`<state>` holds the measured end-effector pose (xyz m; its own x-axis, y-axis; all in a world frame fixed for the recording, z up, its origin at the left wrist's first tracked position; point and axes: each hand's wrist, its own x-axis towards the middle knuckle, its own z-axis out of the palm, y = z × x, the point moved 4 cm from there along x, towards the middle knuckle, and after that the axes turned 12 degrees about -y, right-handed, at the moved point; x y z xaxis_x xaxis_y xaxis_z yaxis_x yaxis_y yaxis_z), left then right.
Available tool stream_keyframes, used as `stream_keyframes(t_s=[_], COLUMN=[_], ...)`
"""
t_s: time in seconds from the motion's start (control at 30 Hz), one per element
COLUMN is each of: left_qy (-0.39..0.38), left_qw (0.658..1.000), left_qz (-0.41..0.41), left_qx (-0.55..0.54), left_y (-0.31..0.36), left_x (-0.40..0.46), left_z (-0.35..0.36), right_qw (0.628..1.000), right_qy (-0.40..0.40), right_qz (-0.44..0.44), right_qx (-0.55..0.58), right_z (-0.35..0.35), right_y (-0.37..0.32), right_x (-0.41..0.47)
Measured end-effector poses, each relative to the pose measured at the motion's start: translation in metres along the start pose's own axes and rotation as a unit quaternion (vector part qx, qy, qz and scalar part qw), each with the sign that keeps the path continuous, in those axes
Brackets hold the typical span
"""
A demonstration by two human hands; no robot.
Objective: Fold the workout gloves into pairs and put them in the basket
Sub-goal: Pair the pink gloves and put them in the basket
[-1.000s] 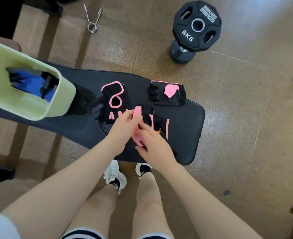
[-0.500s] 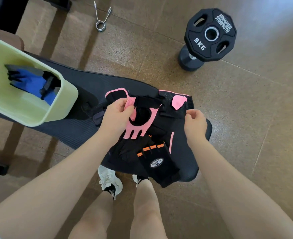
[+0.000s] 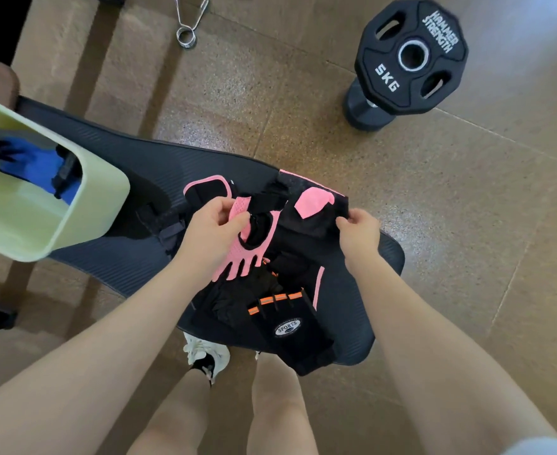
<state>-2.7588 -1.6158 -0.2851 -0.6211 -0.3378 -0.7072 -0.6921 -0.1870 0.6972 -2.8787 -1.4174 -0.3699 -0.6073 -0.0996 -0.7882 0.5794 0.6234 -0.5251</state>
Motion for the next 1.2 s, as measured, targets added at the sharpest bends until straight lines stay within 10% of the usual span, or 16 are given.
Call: stream_keyframes(t_s=[0.37,0.77,0.97,1.2], left_qy=[0.012,-0.147,-0.028,-0.119], left_qw=[0.993,0.901,0.952,0.967], left_qz=[0.097,0.292,0.247,0.158], left_qx=[0.067,0.285,0.180,0.161], left_y=[0.067,0.090,0.078,0.069], left_x=[-0.068,-0.178,-0.189,-0.186], left_z=[-0.028,-0.088,-0.143,-0.134], right_qw=[0.967,0.883,0.913,0.916], right_qy=[-0.030,-0.313,-0.294,-0.298], right_qz=[-0.249,-0.135,-0.116,-0.102], right_qx=[0.039,0.322,0.259,0.250], right_z=[0.005,0.083,0.095,0.096], right_y=[-0.104,-0.138,-0.123,-0.110], right_x=[-0.156,-0.279,-0.294,-0.304])
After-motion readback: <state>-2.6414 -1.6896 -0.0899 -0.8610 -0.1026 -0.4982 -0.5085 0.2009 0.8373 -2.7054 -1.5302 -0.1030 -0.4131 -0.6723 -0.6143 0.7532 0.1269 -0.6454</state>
